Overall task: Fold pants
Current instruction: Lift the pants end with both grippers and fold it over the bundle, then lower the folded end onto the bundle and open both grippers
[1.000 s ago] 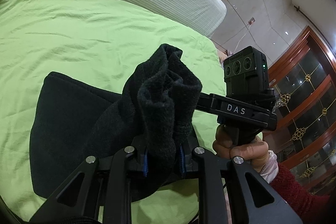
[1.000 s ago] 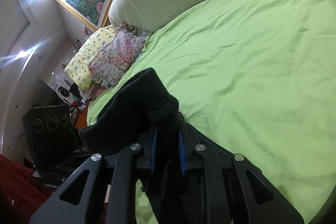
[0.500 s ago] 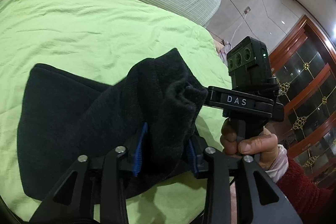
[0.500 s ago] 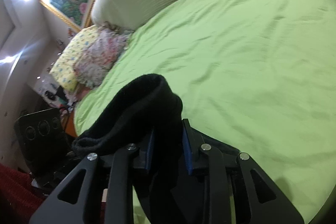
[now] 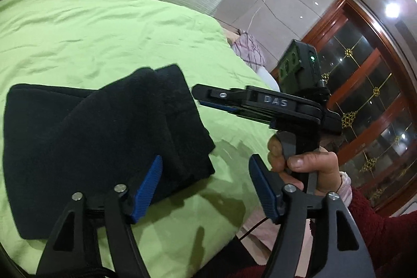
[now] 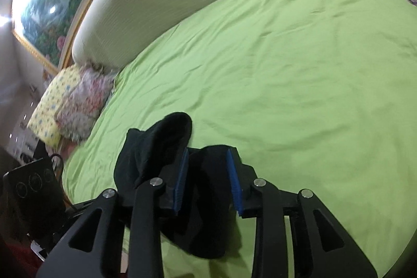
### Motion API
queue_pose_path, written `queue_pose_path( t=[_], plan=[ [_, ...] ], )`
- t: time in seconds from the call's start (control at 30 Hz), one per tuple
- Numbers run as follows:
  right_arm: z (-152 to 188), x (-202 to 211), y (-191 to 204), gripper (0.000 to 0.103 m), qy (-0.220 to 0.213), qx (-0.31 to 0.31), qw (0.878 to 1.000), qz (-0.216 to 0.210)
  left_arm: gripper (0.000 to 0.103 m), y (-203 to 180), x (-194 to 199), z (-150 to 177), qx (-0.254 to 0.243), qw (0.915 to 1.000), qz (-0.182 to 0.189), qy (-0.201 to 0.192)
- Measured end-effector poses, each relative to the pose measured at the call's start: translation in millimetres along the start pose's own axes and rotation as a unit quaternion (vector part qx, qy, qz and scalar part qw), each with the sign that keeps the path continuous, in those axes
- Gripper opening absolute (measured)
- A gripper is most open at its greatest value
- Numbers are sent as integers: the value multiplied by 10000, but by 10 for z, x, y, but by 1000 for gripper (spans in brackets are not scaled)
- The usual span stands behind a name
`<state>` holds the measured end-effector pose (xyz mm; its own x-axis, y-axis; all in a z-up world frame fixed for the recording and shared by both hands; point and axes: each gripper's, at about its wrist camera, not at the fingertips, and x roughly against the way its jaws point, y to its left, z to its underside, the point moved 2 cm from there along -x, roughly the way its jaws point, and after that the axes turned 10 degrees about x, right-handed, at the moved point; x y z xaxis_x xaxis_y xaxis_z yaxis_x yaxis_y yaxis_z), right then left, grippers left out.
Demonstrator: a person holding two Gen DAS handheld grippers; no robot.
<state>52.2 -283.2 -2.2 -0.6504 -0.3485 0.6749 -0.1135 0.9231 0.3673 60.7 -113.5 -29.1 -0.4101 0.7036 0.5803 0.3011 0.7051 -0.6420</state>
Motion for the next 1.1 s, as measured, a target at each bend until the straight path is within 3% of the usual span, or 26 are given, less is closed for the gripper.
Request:
queue_pose_path(
  t=[0.07,0.23,0.43,0.5,0.57,0.63,0.67,0.73,0.8,0.87,0.97,1.07,1.1],
  plan=[
    [39,106,43,47,-173,-69,9998,81,72,52,85,-14,82,10000,1,-19],
    [137,212,223,51,-265,-138,9995,109,77,378,377,-130,542,9977,-300,-271],
    [283,83,534,54,-64,-52,9997,240,82,1018,735,-340,1377,9832,-913,-782],
    [319,5,643,56,-7,76,9997,238,83,1224,716,-382,1592,9783,-1130,-701],
    [317,-66,726,57,-1,287,9981,537,83,1404,606,-387,1836,9755,-1097,-524],
    [305,-136,758,44,104,442,9969,640,83,1532,406,-375,1886,9746,-1167,-298],
    [307,-164,744,17,180,446,9968,644,83,1565,335,-356,1870,9731,-1323,-263],
    [293,-147,726,16,192,447,9971,586,81,1521,260,-327,1667,9741,-1486,-365],
    [254,-35,736,15,63,480,9974,534,74,1397,260,-349,1546,9759,-1499,-366],
    [214,143,694,14,-153,349,9983,431,55,1259,289,-415,1361,9790,-1466,-400],
    [233,321,517,14,-168,171,9992,329,40,1125,308,-446,1154,9833,-1348,-393],
    [430,159,290,17,55,-202,9993,310,40,1131,189,-375,1068,9815,-1547,-355],
    [486,96,271,22,114,-203,9992,335,40,1164,142,-347,1095,9794,-1666,-313]
  ],
)
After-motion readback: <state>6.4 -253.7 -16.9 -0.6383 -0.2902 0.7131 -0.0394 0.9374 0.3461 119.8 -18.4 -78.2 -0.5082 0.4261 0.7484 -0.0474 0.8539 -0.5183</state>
